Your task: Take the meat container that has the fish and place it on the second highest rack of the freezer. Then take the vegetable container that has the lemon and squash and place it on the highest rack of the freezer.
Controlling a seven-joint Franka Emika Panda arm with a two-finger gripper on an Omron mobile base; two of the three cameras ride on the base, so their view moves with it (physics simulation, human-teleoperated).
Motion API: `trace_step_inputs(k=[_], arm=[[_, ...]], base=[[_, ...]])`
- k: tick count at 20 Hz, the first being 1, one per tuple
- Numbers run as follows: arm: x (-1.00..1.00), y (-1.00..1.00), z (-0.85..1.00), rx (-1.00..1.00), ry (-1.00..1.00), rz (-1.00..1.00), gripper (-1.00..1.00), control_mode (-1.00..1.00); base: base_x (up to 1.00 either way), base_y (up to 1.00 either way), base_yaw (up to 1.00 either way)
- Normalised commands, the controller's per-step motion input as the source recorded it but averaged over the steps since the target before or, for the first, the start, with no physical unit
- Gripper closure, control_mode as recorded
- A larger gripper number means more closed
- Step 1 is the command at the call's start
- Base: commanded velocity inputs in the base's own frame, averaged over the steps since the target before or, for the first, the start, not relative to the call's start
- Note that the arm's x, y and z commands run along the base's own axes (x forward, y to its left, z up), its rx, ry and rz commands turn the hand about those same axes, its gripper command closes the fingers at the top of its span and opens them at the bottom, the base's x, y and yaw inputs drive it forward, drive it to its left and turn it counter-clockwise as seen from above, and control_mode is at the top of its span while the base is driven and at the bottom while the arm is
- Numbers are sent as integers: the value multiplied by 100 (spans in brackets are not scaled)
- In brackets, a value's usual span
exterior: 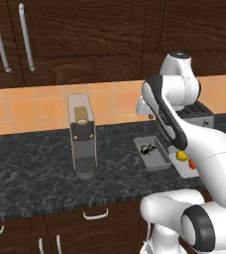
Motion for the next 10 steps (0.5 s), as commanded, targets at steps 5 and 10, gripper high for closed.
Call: trace_step_inputs(k=[5, 10], arm=[[-20, 0, 0, 0, -1, 0, -100, -100], [-21, -12, -11, 0, 0, -10, -100, -100]], base=[[0, 0, 0], [0, 0, 0]])
